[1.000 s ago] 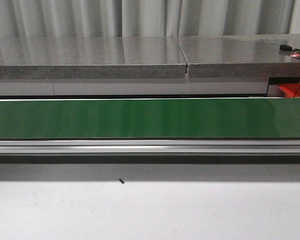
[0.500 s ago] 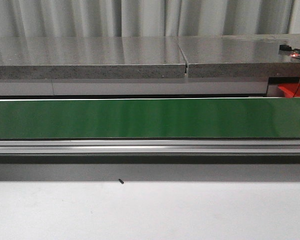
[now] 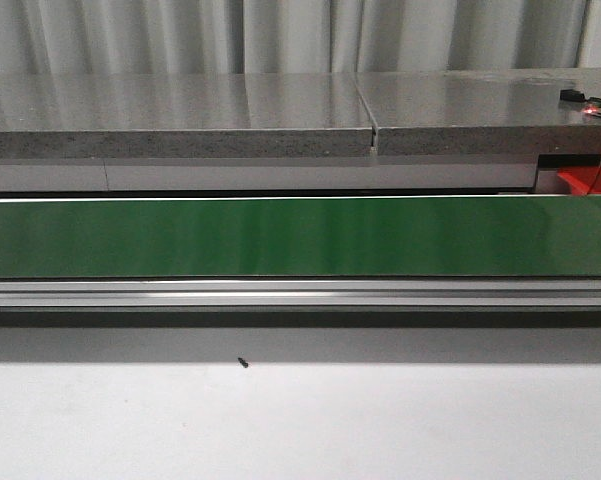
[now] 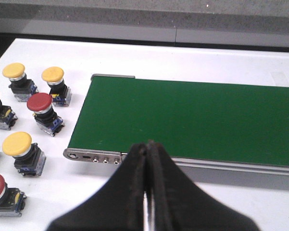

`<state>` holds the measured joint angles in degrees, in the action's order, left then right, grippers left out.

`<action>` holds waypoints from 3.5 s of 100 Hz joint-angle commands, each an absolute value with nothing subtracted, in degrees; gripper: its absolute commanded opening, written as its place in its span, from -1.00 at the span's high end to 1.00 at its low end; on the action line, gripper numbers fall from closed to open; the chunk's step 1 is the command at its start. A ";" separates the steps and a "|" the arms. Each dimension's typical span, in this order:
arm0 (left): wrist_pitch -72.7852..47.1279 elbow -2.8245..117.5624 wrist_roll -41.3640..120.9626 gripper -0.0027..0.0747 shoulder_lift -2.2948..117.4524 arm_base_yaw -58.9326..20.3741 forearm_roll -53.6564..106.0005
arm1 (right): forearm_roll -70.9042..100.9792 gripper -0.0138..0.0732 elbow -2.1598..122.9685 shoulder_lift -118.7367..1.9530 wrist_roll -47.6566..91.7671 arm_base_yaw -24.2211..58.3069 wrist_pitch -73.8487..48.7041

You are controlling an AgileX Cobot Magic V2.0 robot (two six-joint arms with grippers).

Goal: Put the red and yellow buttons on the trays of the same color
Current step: 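Move the left gripper over the red push-button on the table, then grasp the red push-button with the left gripper and lift it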

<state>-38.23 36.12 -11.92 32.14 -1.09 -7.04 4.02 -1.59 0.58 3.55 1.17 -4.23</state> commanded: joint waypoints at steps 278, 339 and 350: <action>-31.55 52.75 -22.91 -0.69 88.24 30.60 -16.43 | 3.61 0.84 -0.63 1.50 3.77 1.30 0.62; -30.57 52.75 -23.02 -0.41 91.56 30.60 -16.48 | 3.61 0.84 -0.63 1.50 3.77 1.30 0.62; -30.35 52.75 -23.02 -0.06 91.56 30.60 -16.48 | 3.61 0.84 -0.63 1.50 3.77 1.30 0.62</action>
<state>-32.19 51.10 -22.86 93.49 30.38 -16.00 4.02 -1.59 0.58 3.55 1.17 -4.23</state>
